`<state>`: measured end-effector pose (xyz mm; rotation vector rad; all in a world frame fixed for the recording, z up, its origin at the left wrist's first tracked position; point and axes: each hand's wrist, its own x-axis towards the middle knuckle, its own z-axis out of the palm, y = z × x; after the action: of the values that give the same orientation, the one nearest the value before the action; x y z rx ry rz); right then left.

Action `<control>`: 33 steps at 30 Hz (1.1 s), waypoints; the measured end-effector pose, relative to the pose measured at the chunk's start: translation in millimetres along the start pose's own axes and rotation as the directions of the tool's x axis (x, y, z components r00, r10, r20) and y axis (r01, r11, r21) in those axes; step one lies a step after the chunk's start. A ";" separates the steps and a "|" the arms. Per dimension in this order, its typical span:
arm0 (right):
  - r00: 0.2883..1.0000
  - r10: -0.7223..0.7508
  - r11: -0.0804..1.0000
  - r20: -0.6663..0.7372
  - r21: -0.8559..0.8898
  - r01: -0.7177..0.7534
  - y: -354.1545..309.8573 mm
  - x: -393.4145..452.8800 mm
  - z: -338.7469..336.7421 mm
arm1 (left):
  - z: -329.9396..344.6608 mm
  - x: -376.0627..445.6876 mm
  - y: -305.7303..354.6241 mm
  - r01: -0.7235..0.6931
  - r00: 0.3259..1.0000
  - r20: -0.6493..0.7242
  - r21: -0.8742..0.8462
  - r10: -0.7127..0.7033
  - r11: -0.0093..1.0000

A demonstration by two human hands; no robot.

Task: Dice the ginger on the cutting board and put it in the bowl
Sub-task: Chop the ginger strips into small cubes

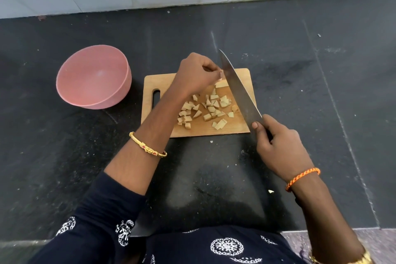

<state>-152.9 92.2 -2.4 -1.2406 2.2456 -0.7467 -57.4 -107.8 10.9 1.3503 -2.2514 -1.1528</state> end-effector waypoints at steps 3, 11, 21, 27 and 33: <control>0.999 0.025 0.999 -0.036 0.043 -0.024 2.6 5.5 0.6 | -4.1 -1.8 -3.3 0.000 0.997 0.081 0.148 -0.012 0.989; 0.997 0.073 0.995 -0.018 0.062 -0.072 1.8 25.1 3.6 | -9.6 -8.9 -2.5 0.024 0.995 0.091 0.179 -0.041 0.984; 0.996 0.083 0.994 -0.022 0.068 -0.082 -1.6 31.1 2.3 | -23.9 -14.2 -1.5 0.254 0.966 0.133 -0.303 -0.223 0.919; 0.995 0.095 0.995 0.012 0.035 -0.096 -0.3 31.3 4.1 | 2.9 -9.4 -2.8 -0.050 0.996 -0.075 0.049 0.054 0.998; 0.994 0.107 0.994 0.029 -0.018 -0.106 -3.7 32.6 12.3 | 36.5 -2.7 -7.5 -0.041 0.985 -0.152 0.259 0.083 0.965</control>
<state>-158.7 59.5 -13.6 -1.1219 2.2778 -0.6671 -72.7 -89.4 -17.8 1.3965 -2.3640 -0.7220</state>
